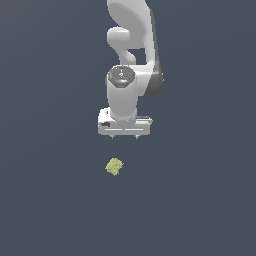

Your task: Pick up the object and move it to a goal position.

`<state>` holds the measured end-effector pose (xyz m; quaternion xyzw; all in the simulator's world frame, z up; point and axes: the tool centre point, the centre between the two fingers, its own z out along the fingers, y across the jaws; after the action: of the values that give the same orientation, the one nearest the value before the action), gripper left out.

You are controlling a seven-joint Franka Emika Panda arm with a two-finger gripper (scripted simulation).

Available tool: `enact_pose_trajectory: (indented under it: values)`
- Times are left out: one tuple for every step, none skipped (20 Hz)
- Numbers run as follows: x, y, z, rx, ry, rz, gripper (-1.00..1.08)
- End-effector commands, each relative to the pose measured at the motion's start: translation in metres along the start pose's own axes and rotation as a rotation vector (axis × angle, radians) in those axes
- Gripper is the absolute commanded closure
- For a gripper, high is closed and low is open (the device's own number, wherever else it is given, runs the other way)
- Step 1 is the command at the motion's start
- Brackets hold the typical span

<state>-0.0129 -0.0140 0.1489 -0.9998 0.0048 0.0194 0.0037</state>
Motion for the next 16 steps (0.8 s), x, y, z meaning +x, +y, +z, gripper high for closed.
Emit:
enact_pose_trajectory:
  values:
    - [0.0, 0.0, 0.0, 0.0, 0.0, 0.0, -0.92]
    - [0.0, -0.001, 0.0, 0.0, 0.0, -0.002, -0.92]
    - [0.0, -0.003, -0.001, 0.002, 0.001, -0.006, -0.92]
    - [0.001, -0.007, -0.003, 0.004, 0.003, -0.014, -0.92]
    - [0.002, -0.013, -0.005, 0.007, 0.004, -0.025, -0.92]
    - [0.002, -0.02, -0.007, 0.011, 0.007, -0.038, -0.92]
    - [0.003, -0.025, -0.009, 0.015, 0.009, -0.05, -0.92]
    - [0.003, -0.03, -0.011, 0.017, 0.01, -0.059, -0.92]
    - [0.003, -0.032, -0.011, 0.018, 0.011, -0.064, -0.92]
    - [0.003, -0.033, -0.012, 0.019, 0.011, -0.067, -0.92]
    - [0.003, -0.033, -0.012, 0.019, 0.011, -0.067, -0.92]
    - [0.003, -0.032, -0.011, 0.018, 0.011, -0.064, -0.92]
    - [0.003, -0.031, -0.011, 0.018, 0.011, -0.06, -0.92]
    - [0.004, -0.03, -0.01, 0.018, 0.011, -0.055, -0.92]
    - [0.005, -0.03, -0.01, 0.018, 0.011, -0.049, -0.92]
    - [0.007, -0.029, -0.009, 0.019, 0.011, -0.041, -0.92]
